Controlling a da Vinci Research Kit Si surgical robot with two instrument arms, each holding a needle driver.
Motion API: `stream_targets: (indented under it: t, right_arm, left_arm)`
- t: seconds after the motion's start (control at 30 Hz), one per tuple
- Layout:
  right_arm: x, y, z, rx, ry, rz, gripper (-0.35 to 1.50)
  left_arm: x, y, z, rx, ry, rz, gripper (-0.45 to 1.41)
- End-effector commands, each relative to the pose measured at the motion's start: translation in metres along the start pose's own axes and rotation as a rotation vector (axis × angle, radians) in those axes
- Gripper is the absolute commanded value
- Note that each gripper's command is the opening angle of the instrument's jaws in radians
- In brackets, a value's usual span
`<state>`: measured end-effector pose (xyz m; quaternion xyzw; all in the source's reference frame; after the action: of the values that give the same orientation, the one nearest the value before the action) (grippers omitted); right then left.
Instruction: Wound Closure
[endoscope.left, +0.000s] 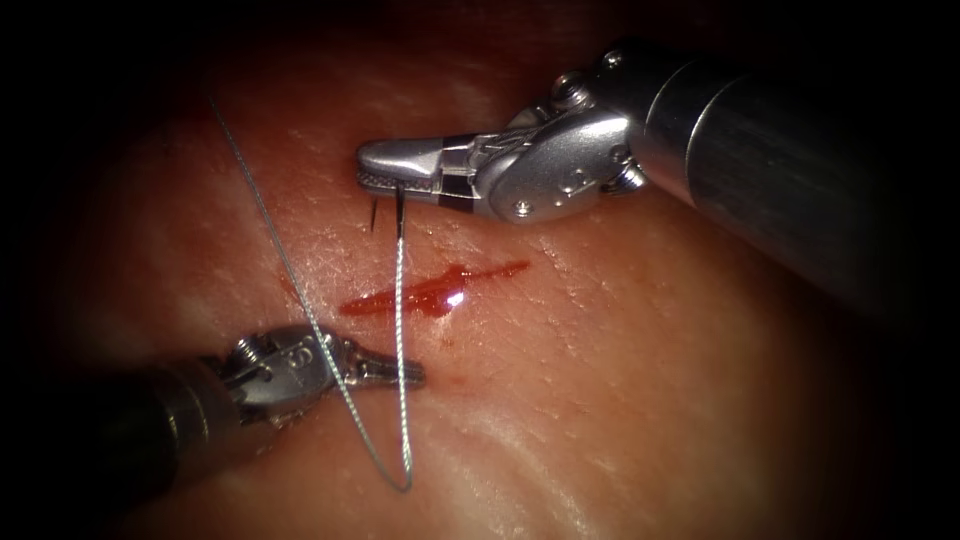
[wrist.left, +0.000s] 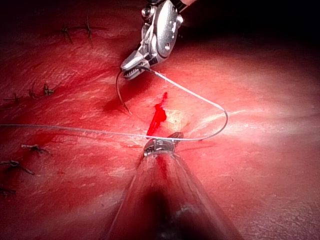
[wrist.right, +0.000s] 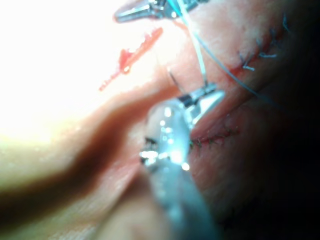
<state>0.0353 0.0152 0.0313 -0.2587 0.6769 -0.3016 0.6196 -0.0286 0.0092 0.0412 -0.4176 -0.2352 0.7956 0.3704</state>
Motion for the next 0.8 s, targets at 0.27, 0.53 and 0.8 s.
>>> stream_targets:
  t: [0.27, 0.53, 0.8]
  right_arm:
    - [-0.0012, 0.0000, 0.0006, 0.016, 0.001, -0.021, -0.35]
    - [-0.0013, -0.0004, 0.0007, 0.044, -0.006, -0.058, -0.35]
    - [-0.0016, -0.0014, 0.0010, 0.046, -0.010, -0.073, -0.35]
  left_arm:
    - [-0.0001, -0.0003, 0.0008, -0.001, 0.001, 0.001, -0.41]
    - [-0.0001, -0.0003, 0.0008, -0.001, 0.001, 0.001, -0.43]
    - [-0.0001, -0.0003, 0.0007, -0.001, 0.001, 0.001, -0.43]
